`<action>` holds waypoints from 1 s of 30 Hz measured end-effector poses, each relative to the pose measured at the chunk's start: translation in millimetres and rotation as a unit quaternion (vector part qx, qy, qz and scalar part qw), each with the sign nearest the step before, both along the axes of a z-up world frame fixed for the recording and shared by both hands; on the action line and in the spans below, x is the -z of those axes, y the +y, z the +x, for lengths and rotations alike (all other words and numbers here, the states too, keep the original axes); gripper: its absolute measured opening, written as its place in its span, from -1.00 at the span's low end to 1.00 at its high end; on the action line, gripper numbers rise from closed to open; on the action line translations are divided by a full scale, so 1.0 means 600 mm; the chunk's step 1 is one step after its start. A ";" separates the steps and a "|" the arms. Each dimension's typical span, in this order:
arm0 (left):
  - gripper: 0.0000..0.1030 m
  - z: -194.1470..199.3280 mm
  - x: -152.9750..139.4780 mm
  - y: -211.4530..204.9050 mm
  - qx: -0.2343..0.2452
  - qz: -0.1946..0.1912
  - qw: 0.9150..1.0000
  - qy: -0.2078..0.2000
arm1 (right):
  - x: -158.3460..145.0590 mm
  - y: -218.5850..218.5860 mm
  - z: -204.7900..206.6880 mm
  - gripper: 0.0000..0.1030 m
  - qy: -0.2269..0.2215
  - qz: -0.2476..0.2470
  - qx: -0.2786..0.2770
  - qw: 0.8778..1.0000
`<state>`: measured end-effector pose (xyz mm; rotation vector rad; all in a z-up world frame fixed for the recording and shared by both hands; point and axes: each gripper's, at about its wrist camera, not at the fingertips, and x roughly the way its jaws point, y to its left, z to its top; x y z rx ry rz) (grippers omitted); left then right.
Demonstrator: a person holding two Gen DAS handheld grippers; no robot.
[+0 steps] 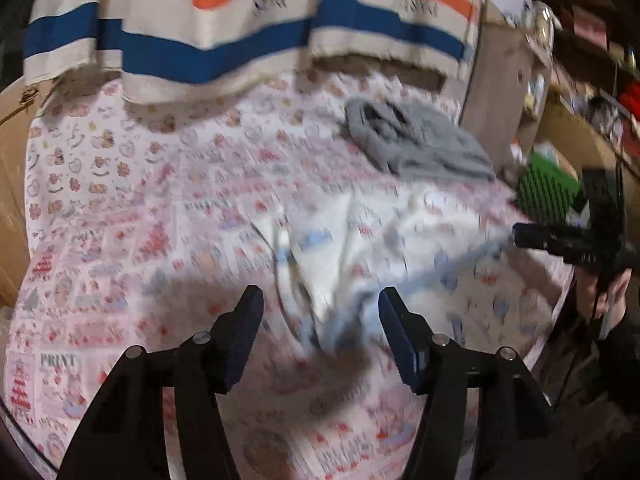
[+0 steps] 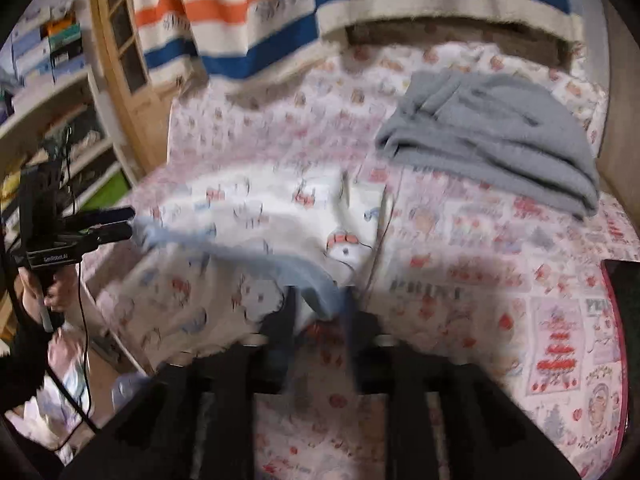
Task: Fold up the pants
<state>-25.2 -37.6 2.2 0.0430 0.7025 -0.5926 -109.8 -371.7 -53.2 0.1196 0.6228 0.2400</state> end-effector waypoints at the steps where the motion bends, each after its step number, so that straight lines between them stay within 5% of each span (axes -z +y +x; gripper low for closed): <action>1: 0.14 0.010 -0.009 0.002 -0.012 -0.007 1.000 -0.004 | -0.010 -0.010 0.008 -0.15 -0.008 0.017 0.009 1.000; 5: 0.11 0.082 -0.015 -0.008 -0.048 -0.015 0.998 0.022 | -0.036 -0.037 0.070 -0.16 -0.006 0.059 0.036 0.998; 10: -0.09 0.167 0.029 -0.036 -0.058 -0.009 0.993 0.102 | -0.016 -0.022 0.169 -0.31 0.055 0.021 0.034 0.998; 16: -0.12 0.204 0.059 -0.059 -0.055 -0.023 0.989 0.136 | 0.014 -0.009 0.219 -0.37 0.090 0.002 0.021 0.996; 18: -0.27 0.206 0.058 -0.065 -0.049 -0.031 0.989 0.138 | 0.014 -0.006 0.227 -0.84 0.089 -0.007 0.019 0.996; 20: -0.95 0.209 0.055 -0.071 -0.044 -0.034 0.989 0.136 | 0.011 -0.010 0.228 -0.93 0.077 -0.005 0.027 0.997; 25: -0.96 0.206 0.026 -0.075 -0.059 -0.024 0.994 0.087 | -0.014 -0.019 0.212 -0.96 0.016 0.002 0.050 0.999; 30: -0.96 0.225 0.005 -0.072 -0.066 -0.009 0.996 0.059 | -0.021 -0.025 0.226 -0.97 0.018 -0.007 0.073 0.997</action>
